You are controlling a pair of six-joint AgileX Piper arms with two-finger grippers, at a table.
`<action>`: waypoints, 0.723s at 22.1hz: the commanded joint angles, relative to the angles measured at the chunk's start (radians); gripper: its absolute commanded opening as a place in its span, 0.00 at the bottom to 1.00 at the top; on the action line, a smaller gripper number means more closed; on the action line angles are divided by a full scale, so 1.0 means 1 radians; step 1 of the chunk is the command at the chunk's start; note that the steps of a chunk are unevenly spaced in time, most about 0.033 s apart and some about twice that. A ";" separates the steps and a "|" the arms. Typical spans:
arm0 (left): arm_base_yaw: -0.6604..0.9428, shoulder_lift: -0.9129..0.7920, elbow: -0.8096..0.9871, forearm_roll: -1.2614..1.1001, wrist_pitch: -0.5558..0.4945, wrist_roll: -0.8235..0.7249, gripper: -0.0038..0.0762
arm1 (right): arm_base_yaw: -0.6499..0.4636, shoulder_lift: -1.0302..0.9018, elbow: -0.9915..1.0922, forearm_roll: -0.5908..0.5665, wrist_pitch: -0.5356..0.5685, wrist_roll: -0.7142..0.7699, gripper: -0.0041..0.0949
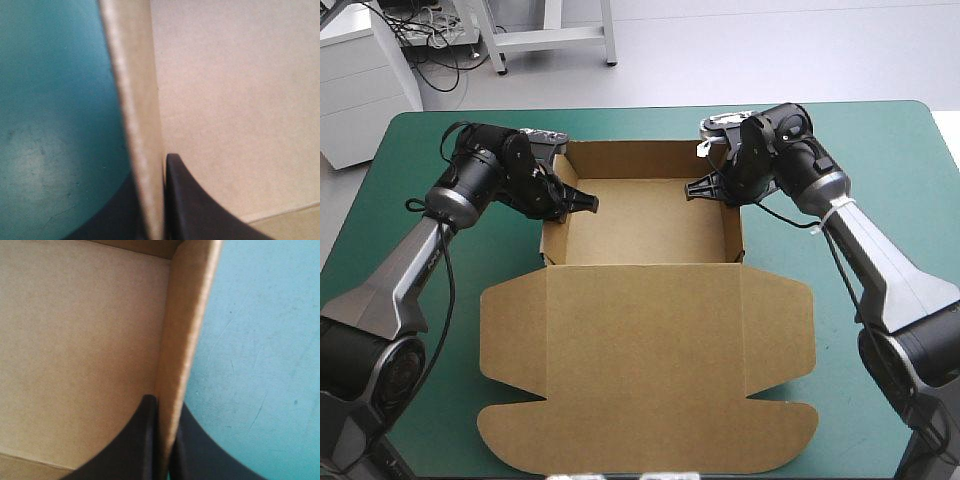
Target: Fold the box
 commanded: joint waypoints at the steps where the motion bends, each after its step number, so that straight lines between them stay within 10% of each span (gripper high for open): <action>1: -0.016 -0.021 -0.037 -0.135 -0.052 0.070 0.02 | 0.002 -0.010 -0.025 0.063 0.003 -0.100 0.02; 12: -0.016 0.103 -0.035 -0.191 -0.069 0.115 0.02 | -0.072 0.100 -0.025 0.099 0.003 -0.166 0.02; 16: -0.016 0.115 -0.035 -0.193 -0.045 0.136 0.27 | -0.072 0.125 -0.025 0.126 0.003 -0.166 0.09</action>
